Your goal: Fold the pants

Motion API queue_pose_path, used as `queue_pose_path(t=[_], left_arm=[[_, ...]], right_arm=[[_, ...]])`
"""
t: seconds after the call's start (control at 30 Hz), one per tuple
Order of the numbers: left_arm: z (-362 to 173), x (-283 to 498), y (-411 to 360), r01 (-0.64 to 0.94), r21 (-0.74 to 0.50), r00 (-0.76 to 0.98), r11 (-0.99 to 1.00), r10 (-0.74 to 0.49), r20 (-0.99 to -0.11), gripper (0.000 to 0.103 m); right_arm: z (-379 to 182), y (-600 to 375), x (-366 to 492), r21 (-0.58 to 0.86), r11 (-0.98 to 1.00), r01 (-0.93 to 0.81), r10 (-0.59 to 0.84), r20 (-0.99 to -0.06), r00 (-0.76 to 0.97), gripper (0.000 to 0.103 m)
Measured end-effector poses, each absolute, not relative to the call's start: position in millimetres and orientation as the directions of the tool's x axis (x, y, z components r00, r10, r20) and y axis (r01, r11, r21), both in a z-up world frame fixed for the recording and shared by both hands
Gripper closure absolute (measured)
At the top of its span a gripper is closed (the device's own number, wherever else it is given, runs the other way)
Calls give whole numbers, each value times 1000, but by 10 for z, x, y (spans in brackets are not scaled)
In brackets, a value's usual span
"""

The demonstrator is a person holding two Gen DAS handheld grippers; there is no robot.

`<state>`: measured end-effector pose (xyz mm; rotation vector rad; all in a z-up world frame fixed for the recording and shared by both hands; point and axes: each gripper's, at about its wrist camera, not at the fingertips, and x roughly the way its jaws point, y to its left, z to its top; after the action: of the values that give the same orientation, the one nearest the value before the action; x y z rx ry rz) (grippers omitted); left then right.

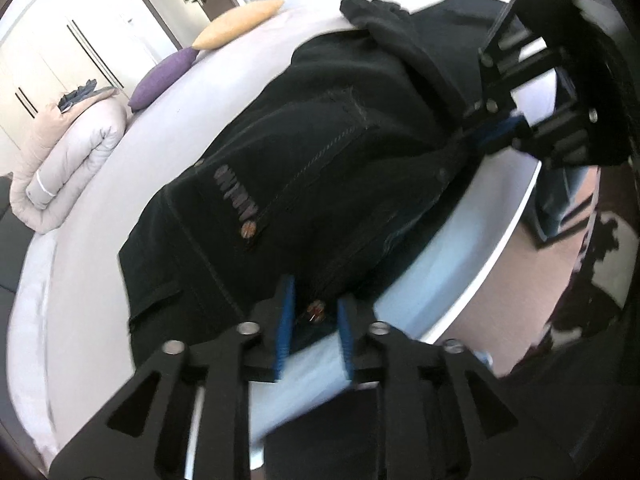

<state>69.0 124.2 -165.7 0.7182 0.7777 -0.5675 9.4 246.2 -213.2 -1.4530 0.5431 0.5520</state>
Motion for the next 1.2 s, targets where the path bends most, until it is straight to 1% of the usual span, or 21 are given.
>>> queue_pose_path(t=[0.03, 0.07, 0.1, 0.23, 0.33, 0.43, 0.47, 0.53, 0.57, 0.63, 0.67, 0.7, 0.77, 0.8, 0.83, 0.9, 1.0, 1.07, 1.1, 1.17, 1.2], left_arm=[[-1644, 683, 1279, 691, 354, 578, 630, -188, -794, 53], [-1622, 667, 1328, 696, 336, 560, 634, -188, -807, 24], [-1585, 636, 1376, 696, 326, 555, 639, -192, -809, 17], [-1376, 600, 1476, 670, 286, 563, 685, -219, -797, 17], [-1195, 748, 1429, 615, 178, 586, 768, -294, -755, 17], [-1142, 976, 1238, 561, 115, 610, 820, -315, -727, 17], [-1170, 1048, 1180, 548, 101, 605, 831, -310, -734, 17], [-1319, 1262, 1034, 525, 47, 563, 850, -305, -769, 22], [-1447, 1380, 962, 503, 21, 538, 864, -294, -790, 30], [-1670, 1514, 893, 464, -6, 492, 886, -263, -830, 31], [-1724, 1524, 878, 450, -2, 500, 893, -254, -828, 31], [-1751, 1521, 862, 439, 5, 511, 899, -245, -824, 31], [-1755, 1512, 837, 418, 5, 512, 909, -231, -828, 31], [-1753, 1515, 833, 412, 2, 509, 911, -228, -830, 31], [-1756, 1517, 835, 408, 1, 509, 913, -227, -830, 31], [-1772, 1532, 851, 401, -13, 509, 916, -234, -828, 31], [-1782, 1538, 851, 391, -28, 510, 920, -242, -826, 30], [-1813, 1567, 862, 384, -35, 514, 922, -246, -822, 30], [-1817, 1574, 866, 380, -41, 516, 924, -249, -820, 30], [-1814, 1549, 896, 374, -49, 518, 926, -253, -817, 30], [-1812, 1545, 906, 370, -54, 520, 928, -255, -815, 30]], right_arm=[[-2124, 2468, 106, -759, 54, -649, 20, -649, 761, 96], [-2124, 2476, 105, -760, 61, -647, 18, -648, 762, 96], [-2130, 2483, 101, -761, 64, -646, 17, -646, 763, 96], [-2145, 2503, 98, -768, 71, -636, 12, -637, 770, 96], [-2160, 2521, 88, -776, 77, -626, 9, -627, 779, 96], [-2170, 2522, 76, -784, 90, -614, 9, -616, 788, 95], [-2172, 2524, 73, -785, 97, -611, 9, -614, 790, 95], [-2174, 2528, 71, -786, 111, -608, 11, -610, 792, 95], [-2169, 2524, 73, -785, 126, -606, 14, -610, 792, 95], [-2157, 2505, 74, -785, 148, -601, 20, -606, 795, 94], [-2147, 2493, 74, -789, 159, -594, 22, -598, 801, 94], [-2136, 2478, 72, -790, 170, -589, 26, -593, 804, 91], [-2069, 2424, 77, -782, 215, -585, 40, -591, 805, 79], [-2002, 2379, 95, -770, 260, -582, 50, -591, 805, 63], [-1909, 2318, 124, -748, 315, -584, 64, -598, 799, 43], [-1620, 2103, 230, -622, 459, -635, 143, -654, 743, 24], [-1135, 1532, 637, -385, 720, -577, 213, -670, 712, 24], [-863, 932, 1052, -147, 874, -464, 260, -665, 700, 25], [-756, 533, 1292, 20, 925, -379, 301, -648, 700, 29], [-685, -154, 1681, 302, 926, -224, 369, -607, 704, 36], [-706, -523, 1894, 422, 899, -115, 370, -593, 715, 43]])
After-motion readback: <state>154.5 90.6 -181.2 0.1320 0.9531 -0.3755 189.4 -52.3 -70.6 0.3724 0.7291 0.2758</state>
